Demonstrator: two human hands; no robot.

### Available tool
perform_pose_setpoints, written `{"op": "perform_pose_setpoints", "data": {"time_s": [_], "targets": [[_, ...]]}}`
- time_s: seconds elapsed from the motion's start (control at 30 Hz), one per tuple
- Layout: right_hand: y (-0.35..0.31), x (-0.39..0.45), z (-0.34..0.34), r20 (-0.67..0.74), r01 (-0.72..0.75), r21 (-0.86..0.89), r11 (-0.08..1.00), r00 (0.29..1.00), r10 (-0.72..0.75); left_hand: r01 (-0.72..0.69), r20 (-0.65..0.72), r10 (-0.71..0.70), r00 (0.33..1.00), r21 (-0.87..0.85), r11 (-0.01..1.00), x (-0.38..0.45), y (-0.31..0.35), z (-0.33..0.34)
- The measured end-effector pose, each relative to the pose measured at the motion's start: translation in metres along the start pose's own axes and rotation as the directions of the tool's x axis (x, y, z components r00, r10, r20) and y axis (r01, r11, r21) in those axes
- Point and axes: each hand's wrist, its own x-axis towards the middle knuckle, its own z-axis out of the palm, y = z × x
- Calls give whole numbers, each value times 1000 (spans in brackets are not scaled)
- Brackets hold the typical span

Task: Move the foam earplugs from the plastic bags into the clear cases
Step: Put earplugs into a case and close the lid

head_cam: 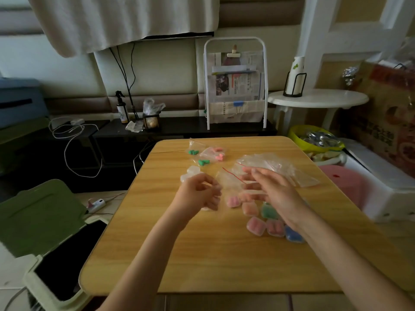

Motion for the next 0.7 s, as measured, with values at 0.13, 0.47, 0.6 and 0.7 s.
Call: {"op": "perform_pose_setpoints", "data": {"time_s": [0.13,0.47,0.6,0.7], "targets": [[0,-5,-7,-6,45,-143,989,999,-46,-36,97,24,995,129,991,-2,-1,10],[5,-7,-6,-257,20,43,999,966,-8,-367,-327,483,812,358,859,2,2,33],[4,-14,-2,-215,22,31,999,976,-15,-319,13,322,947,176,931,-5,3,55],[5,-15,0,-200,25,10,1000,980,-23,-200,32,199,979,25,979,-4,-1,59]]}}
